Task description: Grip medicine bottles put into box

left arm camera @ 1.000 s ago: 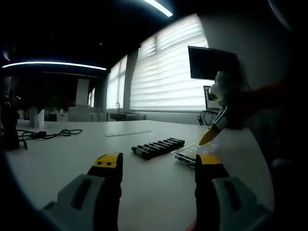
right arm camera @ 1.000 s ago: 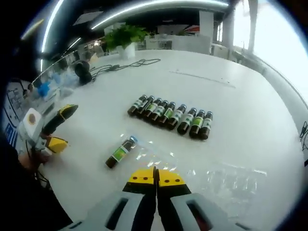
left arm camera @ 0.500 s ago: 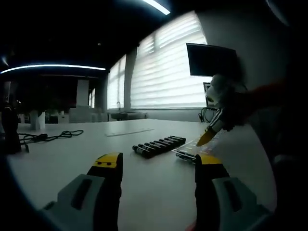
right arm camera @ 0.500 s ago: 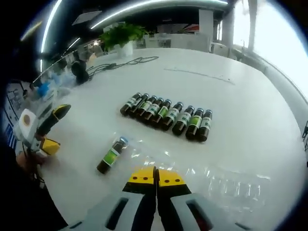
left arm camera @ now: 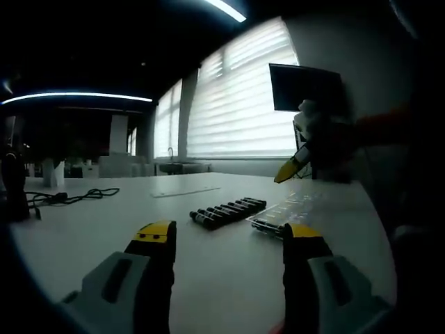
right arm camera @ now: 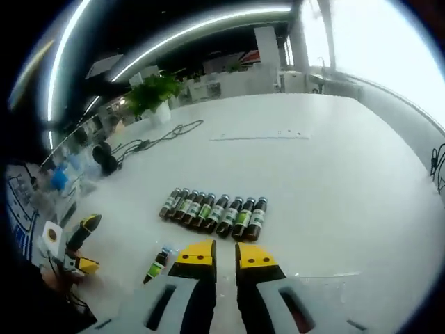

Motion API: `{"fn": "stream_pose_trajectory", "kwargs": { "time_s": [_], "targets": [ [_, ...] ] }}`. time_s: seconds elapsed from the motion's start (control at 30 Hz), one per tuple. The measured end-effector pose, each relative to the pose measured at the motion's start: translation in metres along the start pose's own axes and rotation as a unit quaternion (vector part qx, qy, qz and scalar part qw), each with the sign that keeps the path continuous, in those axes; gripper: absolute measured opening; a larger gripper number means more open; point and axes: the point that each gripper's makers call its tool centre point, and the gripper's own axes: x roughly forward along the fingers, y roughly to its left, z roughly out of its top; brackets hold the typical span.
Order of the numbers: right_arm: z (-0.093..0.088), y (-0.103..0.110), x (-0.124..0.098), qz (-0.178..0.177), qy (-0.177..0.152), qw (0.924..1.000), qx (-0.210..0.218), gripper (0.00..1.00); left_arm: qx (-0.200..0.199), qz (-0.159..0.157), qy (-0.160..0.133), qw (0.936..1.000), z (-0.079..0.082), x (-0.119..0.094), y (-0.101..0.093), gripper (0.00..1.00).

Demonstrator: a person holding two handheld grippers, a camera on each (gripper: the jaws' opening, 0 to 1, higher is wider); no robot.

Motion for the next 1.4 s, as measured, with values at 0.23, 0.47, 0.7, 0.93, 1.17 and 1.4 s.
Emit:
{"fn": "stream_pose_trajectory", "kwargs": {
  "time_s": [0.23,0.47,0.7,0.93,1.17,1.4],
  "targets": [
    [0.011,-0.011,0.030,-0.008,0.026,0.9992,0.030,0.08,0.019,-0.017,0.000,0.9997,0.001,0.000,-0.011,0.53],
    [0.009,-0.026,0.058,-0.031,0.054,0.9974,0.037,0.06,0.028,-0.028,-0.003,0.9992,0.001,0.000,-0.015,0.51],
    [0.007,-0.035,0.071,-0.030,0.067,0.9960,0.051,0.06,0.028,-0.024,-0.002,0.9993,0.000,0.001,-0.013,0.52],
    [0.006,-0.039,0.075,-0.033,0.075,0.9953,0.052,0.04,0.030,-0.020,-0.001,0.9993,0.000,0.000,-0.012,0.52],
    [0.003,-0.038,0.075,-0.030,0.083,0.9951,0.045,0.04,0.031,-0.019,0.000,0.9993,0.001,0.000,-0.013,0.52],
    [0.003,-0.038,0.076,-0.029,0.082,0.9952,0.044,0.04,0.031,-0.019,-0.002,0.9993,0.001,0.001,-0.012,0.52]
  ]
}}
